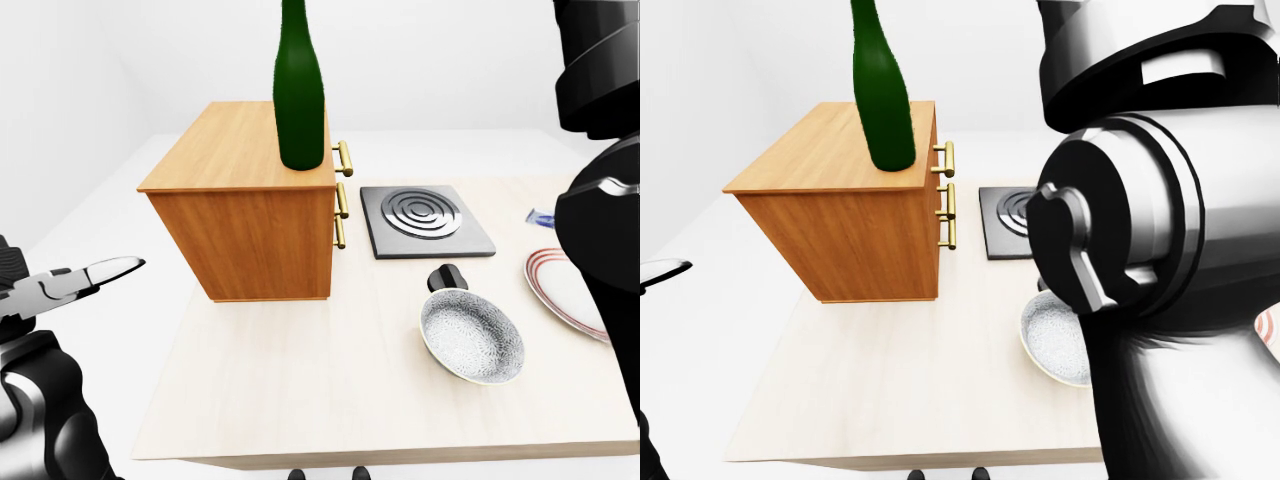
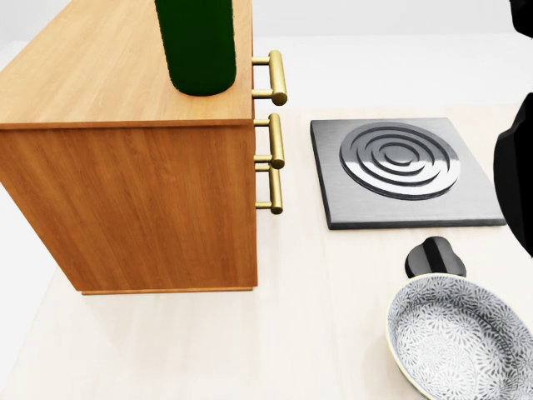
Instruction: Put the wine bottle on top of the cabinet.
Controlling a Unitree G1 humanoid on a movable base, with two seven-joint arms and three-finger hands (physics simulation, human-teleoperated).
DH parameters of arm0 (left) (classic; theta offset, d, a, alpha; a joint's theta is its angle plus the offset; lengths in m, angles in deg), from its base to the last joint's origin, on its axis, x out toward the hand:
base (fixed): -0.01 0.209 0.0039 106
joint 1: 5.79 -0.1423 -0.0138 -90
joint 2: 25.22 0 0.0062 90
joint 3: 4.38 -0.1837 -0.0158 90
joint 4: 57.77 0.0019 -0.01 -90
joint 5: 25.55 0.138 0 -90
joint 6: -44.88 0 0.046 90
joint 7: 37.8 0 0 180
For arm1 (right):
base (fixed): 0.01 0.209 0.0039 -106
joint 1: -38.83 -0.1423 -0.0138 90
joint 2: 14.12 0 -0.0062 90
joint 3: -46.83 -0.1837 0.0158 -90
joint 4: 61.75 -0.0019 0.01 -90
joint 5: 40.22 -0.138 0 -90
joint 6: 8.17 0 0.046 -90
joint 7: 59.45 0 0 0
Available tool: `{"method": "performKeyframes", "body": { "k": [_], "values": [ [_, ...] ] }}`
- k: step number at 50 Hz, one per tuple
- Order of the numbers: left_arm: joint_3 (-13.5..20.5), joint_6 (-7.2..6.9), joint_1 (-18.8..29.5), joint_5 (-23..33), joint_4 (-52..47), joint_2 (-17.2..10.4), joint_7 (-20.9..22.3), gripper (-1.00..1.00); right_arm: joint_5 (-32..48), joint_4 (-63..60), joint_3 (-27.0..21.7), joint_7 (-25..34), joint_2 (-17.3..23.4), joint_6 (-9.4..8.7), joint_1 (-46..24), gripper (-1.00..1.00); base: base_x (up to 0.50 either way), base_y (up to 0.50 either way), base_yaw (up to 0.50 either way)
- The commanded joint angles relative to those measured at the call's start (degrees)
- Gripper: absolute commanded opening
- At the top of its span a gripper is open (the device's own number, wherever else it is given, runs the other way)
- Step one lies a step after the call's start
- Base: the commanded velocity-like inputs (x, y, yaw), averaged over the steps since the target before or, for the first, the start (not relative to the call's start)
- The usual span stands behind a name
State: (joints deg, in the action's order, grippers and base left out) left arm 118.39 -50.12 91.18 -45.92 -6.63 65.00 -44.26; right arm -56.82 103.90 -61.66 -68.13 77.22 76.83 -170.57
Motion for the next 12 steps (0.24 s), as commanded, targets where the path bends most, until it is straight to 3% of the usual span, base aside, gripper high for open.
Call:
{"method": "performKeyframes", "body": {
  "k": [1,12],
  "values": [
    [0.1,0.0,0.0,-0.2,-0.3,-0.1,-0.1,1.0,-2.1,0.1,-0.2,-4.9,1.5,0.0,-0.6,1.0,0.0,0.0,0.0],
    [-0.1,0.0,0.0,0.1,-0.1,0.0,-0.1,1.0,-2.9,0.1,0.0,-5.8,1.9,0.0,-0.6,1.0,0.0,0.0,0.0]
  ]
}}
